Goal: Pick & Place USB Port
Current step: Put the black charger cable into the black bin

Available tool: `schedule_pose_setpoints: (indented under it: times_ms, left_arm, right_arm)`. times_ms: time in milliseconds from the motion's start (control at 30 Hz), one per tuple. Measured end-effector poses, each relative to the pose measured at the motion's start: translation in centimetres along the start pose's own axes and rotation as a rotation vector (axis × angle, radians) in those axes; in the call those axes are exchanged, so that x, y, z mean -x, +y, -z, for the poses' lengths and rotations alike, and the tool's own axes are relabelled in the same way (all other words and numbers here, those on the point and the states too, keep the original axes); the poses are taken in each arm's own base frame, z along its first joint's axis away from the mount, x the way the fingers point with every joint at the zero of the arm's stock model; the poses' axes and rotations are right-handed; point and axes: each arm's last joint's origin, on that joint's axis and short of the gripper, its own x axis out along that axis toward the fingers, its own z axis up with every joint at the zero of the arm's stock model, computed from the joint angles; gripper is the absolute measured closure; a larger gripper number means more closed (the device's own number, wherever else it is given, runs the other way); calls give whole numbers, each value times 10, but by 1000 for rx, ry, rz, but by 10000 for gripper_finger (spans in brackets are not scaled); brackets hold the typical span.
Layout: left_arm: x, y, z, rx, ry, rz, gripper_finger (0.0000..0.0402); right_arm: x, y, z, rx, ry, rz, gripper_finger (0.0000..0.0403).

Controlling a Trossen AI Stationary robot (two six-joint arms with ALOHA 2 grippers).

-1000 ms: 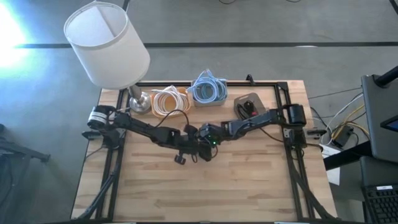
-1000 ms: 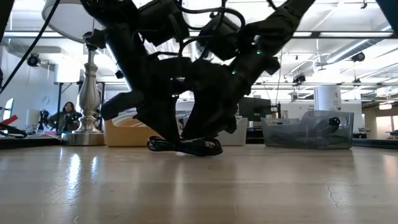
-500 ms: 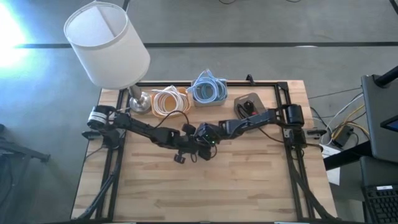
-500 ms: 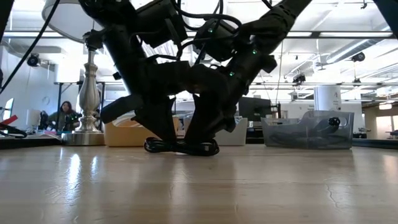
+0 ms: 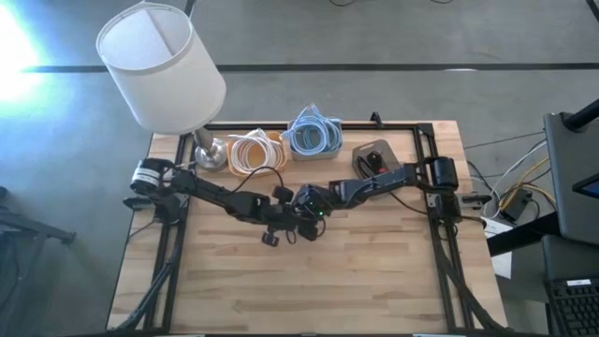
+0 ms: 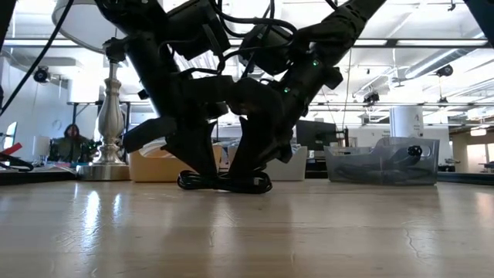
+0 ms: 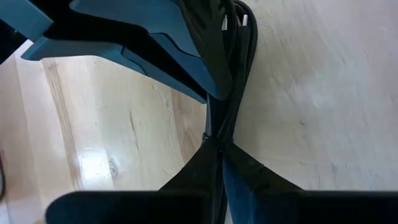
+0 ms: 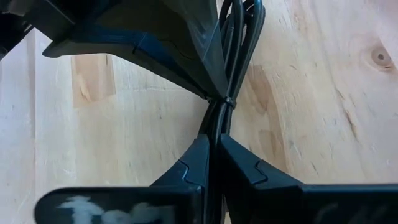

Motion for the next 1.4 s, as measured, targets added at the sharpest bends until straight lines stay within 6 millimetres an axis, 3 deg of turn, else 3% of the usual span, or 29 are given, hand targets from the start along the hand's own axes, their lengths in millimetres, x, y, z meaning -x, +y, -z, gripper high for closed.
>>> schedule_pose_setpoints:
  times_ms: [133,400,600,867,1267,1400]
  left_arm:
    - [0,0,0,16,-1,1,369]
    - [0,-1,1,49,12,-8,298]
    - [3,-4,1,104,11,-4,273]
    - [23,-1,4,179,32,-6,287]
    - [55,12,13,207,70,-242,333]
    - [56,11,18,211,75,-254,339]
  right_arm:
    - [0,0,-1,2,0,-3,377]
    - [0,0,0,-1,4,-6,377]
    - [0,1,1,-5,22,-12,377]
    - [5,3,0,-4,21,-12,377]
    - [57,12,-6,-9,46,52,376]
    - [59,13,-7,3,4,82,376]
